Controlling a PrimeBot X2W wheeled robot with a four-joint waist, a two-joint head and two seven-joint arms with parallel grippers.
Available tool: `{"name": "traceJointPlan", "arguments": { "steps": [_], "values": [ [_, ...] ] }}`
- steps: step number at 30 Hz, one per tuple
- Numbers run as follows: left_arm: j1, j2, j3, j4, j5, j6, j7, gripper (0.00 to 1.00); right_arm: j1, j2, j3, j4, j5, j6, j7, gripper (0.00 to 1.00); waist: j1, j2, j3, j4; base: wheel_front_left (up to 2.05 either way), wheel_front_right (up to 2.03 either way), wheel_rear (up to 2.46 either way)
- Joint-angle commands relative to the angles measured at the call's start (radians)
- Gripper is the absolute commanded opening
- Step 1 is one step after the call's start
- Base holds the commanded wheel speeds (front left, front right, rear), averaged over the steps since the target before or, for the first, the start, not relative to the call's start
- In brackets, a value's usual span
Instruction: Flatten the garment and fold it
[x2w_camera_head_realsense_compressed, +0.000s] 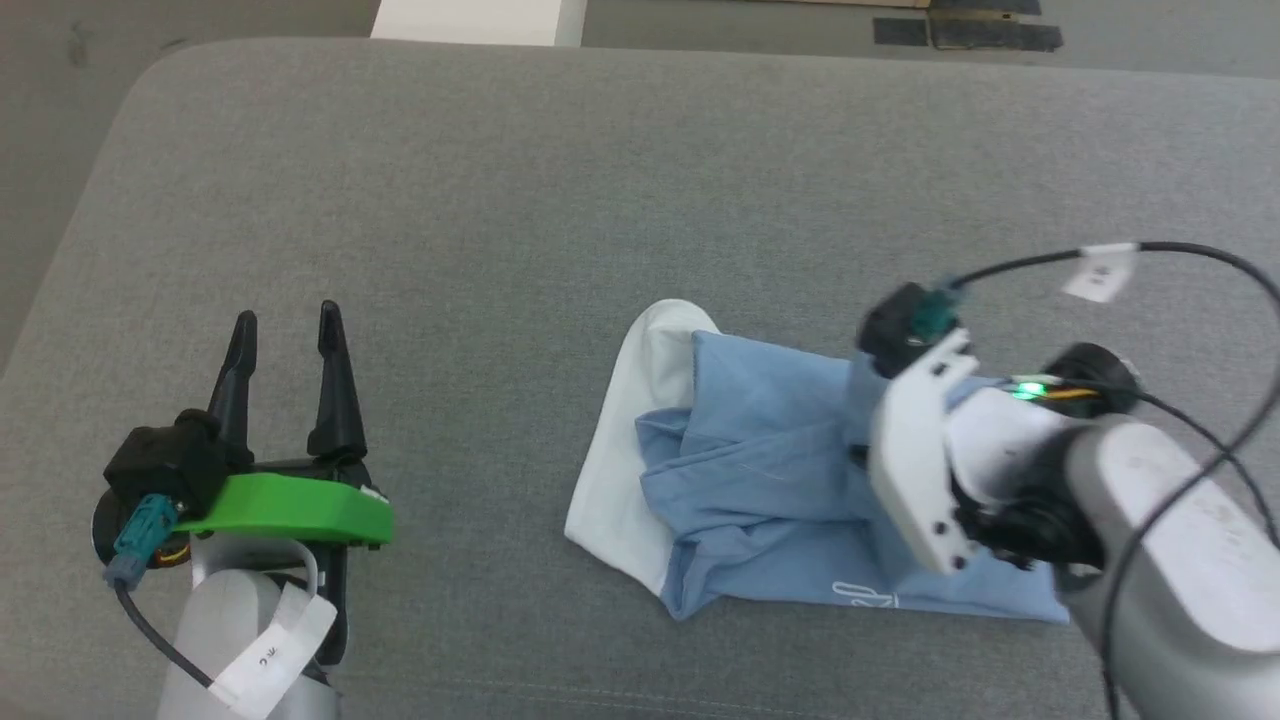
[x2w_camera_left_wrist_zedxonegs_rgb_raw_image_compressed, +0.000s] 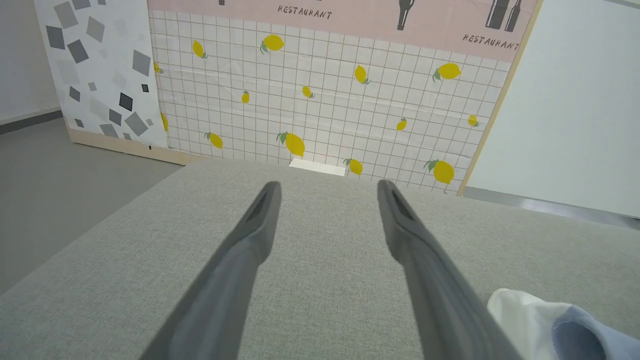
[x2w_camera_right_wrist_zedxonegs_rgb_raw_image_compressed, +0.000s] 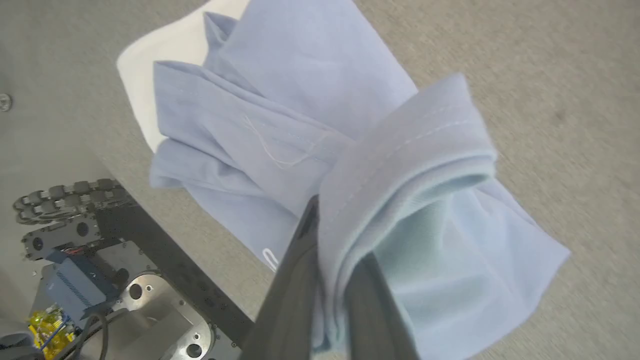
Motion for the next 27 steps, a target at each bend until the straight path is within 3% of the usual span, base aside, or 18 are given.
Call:
{"name": "traceJointPlan", "arguments": {
  "steps": [1, 7, 16, 17, 18, 27],
  "values": [
    [-0.004, -0.003, -0.005, 0.002, -0.005, -0.007, -0.004, 1.0, -0.037, 0.025, 0.029, 0.038, -0.008, -0.002, -0.026, 0.0, 0.0, 0.0, 0.017, 0.019, 0.0, 0.0, 0.0],
    [-0.02, -0.007, -0.021, 0.008, -0.015, -0.007, -0.004, 1.0, -0.127, 0.127, 0.115, 0.217, -0.01, -0.002, -0.124, 0.0, 0.0, 0.0, 0.044, 0.055, 0.0, 0.0, 0.0],
    [-0.027, -0.01, -0.035, 0.025, -0.021, -0.007, -0.004, 1.0, -0.173, 0.201, 0.188, 0.455, -0.019, -0.002, -0.247, 0.0, 0.0, 0.0, 0.052, 0.08, 0.0, 0.0, 0.0],
    [-0.025, -0.011, -0.035, 0.028, -0.021, -0.007, -0.004, 1.0, -0.178, 0.209, 0.198, 0.466, -0.015, -0.002, -0.271, 0.71, 0.0, 0.0, 0.049, 0.079, 0.0, 0.0, 0.0],
    [-0.024, -0.011, -0.035, 0.031, -0.02, -0.007, -0.004, 1.0, -0.181, 0.216, 0.205, 0.474, -0.009, -0.002, -0.287, 1.0, 0.0, 0.0, 0.045, 0.077, 0.0, 0.0, 0.0],
    [0.001, -0.005, -0.033, 0.061, -0.015, -0.007, -0.004, 1.0, -0.267, 0.244, 0.339, 0.381, 0.114, -0.002, -0.375, 1.0, 0.0, 0.0, -0.023, 0.027, 0.0, 0.0, 0.0]
  ]
}}
